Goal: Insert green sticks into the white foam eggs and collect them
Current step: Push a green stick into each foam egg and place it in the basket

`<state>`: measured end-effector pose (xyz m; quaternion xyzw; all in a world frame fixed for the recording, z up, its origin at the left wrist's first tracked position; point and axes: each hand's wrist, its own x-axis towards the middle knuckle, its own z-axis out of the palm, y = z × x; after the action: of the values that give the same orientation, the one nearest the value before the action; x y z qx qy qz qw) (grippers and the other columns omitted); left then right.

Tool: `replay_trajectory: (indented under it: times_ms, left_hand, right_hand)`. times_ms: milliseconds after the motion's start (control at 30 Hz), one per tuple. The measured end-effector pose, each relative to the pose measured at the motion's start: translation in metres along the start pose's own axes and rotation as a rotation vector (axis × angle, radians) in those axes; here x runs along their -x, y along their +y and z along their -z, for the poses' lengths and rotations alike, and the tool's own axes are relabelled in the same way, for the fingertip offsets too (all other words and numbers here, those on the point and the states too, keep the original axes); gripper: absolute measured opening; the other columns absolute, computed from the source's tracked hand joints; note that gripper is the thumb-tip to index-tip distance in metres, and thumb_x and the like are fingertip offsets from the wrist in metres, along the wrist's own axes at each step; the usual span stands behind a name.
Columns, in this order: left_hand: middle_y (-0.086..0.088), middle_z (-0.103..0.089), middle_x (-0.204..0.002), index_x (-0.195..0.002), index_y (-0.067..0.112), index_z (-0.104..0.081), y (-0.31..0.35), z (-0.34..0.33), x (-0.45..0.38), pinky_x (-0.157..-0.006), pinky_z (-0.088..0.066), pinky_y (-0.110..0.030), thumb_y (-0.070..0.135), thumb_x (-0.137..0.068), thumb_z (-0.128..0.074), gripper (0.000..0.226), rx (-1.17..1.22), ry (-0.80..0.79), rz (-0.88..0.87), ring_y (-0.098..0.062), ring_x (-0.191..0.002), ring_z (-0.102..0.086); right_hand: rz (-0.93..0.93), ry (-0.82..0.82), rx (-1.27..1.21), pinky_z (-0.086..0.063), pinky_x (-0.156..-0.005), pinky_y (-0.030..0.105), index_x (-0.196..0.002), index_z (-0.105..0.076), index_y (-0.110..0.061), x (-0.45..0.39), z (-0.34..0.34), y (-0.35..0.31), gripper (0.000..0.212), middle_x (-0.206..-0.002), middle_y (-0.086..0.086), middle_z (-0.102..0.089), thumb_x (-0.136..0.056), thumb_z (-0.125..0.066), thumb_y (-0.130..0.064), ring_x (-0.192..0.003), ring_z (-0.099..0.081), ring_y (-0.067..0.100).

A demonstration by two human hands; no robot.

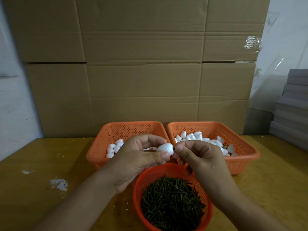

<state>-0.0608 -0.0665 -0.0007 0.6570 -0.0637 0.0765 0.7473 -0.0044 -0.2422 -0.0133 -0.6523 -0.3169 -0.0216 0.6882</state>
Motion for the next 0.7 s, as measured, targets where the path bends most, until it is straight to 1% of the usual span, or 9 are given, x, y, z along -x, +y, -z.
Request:
replay_trajectory:
  times_ms: [100,267,333,400,467,500,567,700]
  left_hand:
    - [-0.008,-0.075,-0.111,-0.091,0.020,-0.079,-0.0002,-0.0006,0.0002,-0.073,-0.058,-0.023,0.010,-0.067,-0.086,0.027,-0.006,0.009,0.007,-0.020,-0.089,-0.075]
    - [-0.009,-0.075,-0.110,-0.089,0.020,-0.079,0.0001,-0.0001,0.0010,-0.072,-0.058,-0.022,0.011,-0.066,-0.084,0.026,-0.020,0.018,0.017,-0.020,-0.087,-0.075]
    - [-0.010,-0.076,-0.108,-0.090,0.021,-0.079,-0.0003,0.0004,0.0009,-0.073,-0.058,-0.022,0.012,-0.066,-0.084,0.026,-0.031,0.011,0.020,-0.020,-0.087,-0.075]
    - [-0.009,-0.076,-0.108,-0.091,0.021,-0.079,-0.0001,0.0016,0.0008,-0.074,-0.058,-0.023,0.015,-0.066,-0.085,0.027,-0.050,0.010,0.023,-0.020,-0.088,-0.074]
    - [-0.007,-0.075,-0.111,-0.094,0.021,-0.078,0.0010,0.0030,0.0010,-0.077,-0.059,-0.025,0.019,-0.066,-0.086,0.029,-0.109,0.012,0.012,-0.021,-0.091,-0.073]
    - [-0.006,-0.075,-0.111,-0.096,0.021,-0.077,0.0020,0.0036,0.0012,-0.078,-0.059,-0.025,0.020,-0.067,-0.085,0.029,-0.143,0.015,-0.001,-0.021,-0.091,-0.073]
    - [-0.006,-0.075,-0.111,-0.099,0.021,-0.075,0.0042,0.0044,0.0015,-0.076,-0.058,-0.024,0.021,-0.069,-0.085,0.032,-0.172,0.029,-0.028,-0.018,-0.088,-0.072]
    - [-0.007,-0.076,-0.107,-0.108,0.019,-0.071,0.0070,0.0053,0.0016,-0.069,-0.055,-0.019,0.020,-0.067,-0.083,0.042,-0.152,0.069,-0.060,-0.010,-0.083,-0.072]
  right_hand:
    - [-0.006,0.004,-0.004,-0.044,-0.051,0.016,-0.077,-0.074,-0.009,0.0002,-0.0005,0.0011,0.016,-0.060,-0.001,-0.068,-0.089,-0.066,-0.016,-0.055,-0.057,0.004]
    - [-0.029,-0.004,-0.010,-0.044,-0.050,0.016,-0.075,-0.074,-0.011,0.0002,-0.0006,0.0015,0.016,-0.060,0.000,-0.067,-0.089,-0.066,-0.015,-0.055,-0.057,0.004]
    - [-0.032,-0.006,-0.011,-0.044,-0.049,0.017,-0.074,-0.075,-0.013,0.0006,-0.0007,0.0009,0.016,-0.060,0.001,-0.067,-0.087,-0.067,-0.020,-0.055,-0.057,0.005]
    - [-0.036,-0.012,-0.008,-0.044,-0.049,0.019,-0.074,-0.075,-0.014,0.0012,-0.0006,0.0003,0.019,-0.061,0.002,-0.067,-0.081,-0.067,-0.030,-0.055,-0.057,0.007]
    - [-0.053,-0.027,-0.007,-0.044,-0.049,0.020,-0.075,-0.076,-0.015,0.0012,0.0001,0.0002,0.020,-0.062,0.003,-0.067,-0.079,-0.067,-0.032,-0.055,-0.057,0.009]
    - [-0.065,-0.037,-0.011,-0.044,-0.049,0.020,-0.076,-0.076,-0.014,0.0009,0.0004,0.0002,0.018,-0.062,0.002,-0.067,-0.082,-0.068,-0.029,-0.056,-0.057,0.009]
    - [-0.082,-0.055,-0.013,-0.045,-0.050,0.019,-0.078,-0.076,-0.013,0.0004,0.0012,0.0006,0.014,-0.065,0.002,-0.069,-0.088,-0.068,-0.019,-0.058,-0.058,0.009]
    - [-0.105,-0.065,0.004,-0.043,-0.049,0.024,-0.080,-0.076,-0.012,0.0007,-0.0014,0.0031,0.014,-0.065,0.007,-0.068,-0.091,-0.067,-0.010,-0.060,-0.055,0.019]
